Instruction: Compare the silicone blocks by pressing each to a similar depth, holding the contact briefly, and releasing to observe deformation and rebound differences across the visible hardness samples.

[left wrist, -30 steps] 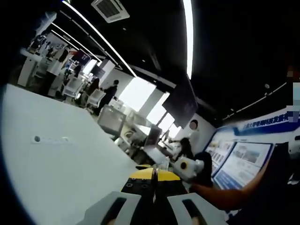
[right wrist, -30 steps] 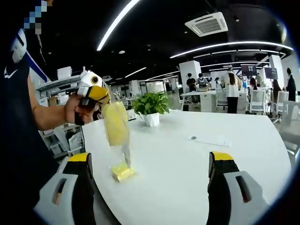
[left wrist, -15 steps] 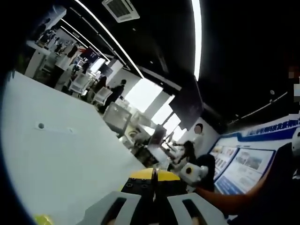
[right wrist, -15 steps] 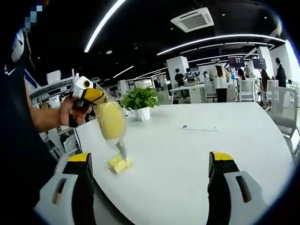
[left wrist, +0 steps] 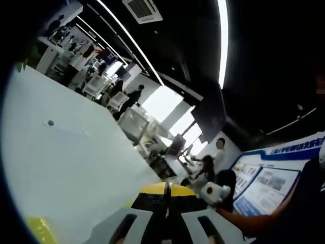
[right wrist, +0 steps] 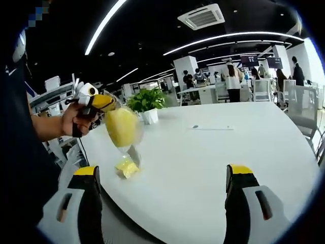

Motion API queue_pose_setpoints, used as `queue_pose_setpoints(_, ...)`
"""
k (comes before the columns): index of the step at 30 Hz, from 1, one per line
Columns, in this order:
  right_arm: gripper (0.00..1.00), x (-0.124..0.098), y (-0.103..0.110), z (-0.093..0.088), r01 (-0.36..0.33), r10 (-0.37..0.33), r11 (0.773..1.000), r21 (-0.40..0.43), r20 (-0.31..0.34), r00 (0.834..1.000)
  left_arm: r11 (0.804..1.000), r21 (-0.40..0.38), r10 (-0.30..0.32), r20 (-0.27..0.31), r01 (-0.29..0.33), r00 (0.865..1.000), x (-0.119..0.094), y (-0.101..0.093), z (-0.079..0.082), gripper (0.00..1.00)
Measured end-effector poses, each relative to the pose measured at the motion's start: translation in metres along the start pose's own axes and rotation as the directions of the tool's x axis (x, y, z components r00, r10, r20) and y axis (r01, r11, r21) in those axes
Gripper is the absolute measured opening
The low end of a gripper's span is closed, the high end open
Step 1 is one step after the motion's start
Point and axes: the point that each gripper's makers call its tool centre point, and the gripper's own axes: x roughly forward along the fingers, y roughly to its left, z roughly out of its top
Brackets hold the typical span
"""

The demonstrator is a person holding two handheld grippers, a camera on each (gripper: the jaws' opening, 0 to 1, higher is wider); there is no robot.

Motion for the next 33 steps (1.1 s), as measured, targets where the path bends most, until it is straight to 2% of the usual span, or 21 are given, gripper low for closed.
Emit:
queue_pose_setpoints(3,0.96,-0.001,0.0,-0.001,0.006,-0.006,1.0,0.01,0.003,1.0,1.0,-0.013,0.018,-0.014,-0.018,1.0,0.001,0.007,-0.013,0.0)
queue_pose_setpoints(11,0.96,-0.006,-0.003,-0.008,0.015,-0.015,1.0,0.027,-0.004,1.0,0.996,-0.076,0.038,-0.021,-0.039,0.999,0.003,0.023,-0.035,0.0)
queue_pose_setpoints(14,0.96,-0.007,-0.003,-0.008,0.018,-0.018,0.999,0.035,-0.001,1.0,0.991,-0.129,0.045,-0.028,-0.048,0.999,0.003,0.027,-0.045,0.0)
queue_pose_setpoints(20,0.96,-0.01,-0.004,-0.012,0.026,-0.025,0.999,0.031,-0.009,1.0,0.982,-0.173,0.071,-0.04,-0.077,0.997,0.003,0.037,-0.062,0.0)
queue_pose_setpoints(25,0.96,-0.012,-0.005,-0.013,0.028,-0.028,0.999,0.026,-0.011,1.0,0.98,-0.167,0.1,-0.052,-0.108,0.994,0.003,0.048,-0.072,0.0)
queue_pose_setpoints(30,0.96,-0.013,-0.006,-0.016,0.034,-0.034,0.999,0.013,-0.021,0.999,0.957,-0.256,0.13,-0.053,-0.139,0.99,-0.001,0.067,-0.085,0.0)
queue_pose_setpoints(33,0.96,-0.013,-0.005,-0.019,0.035,-0.035,0.999,0.0,-0.035,0.999,0.948,-0.284,0.132,-0.049,-0.141,0.99,-0.004,0.072,-0.089,0.0)
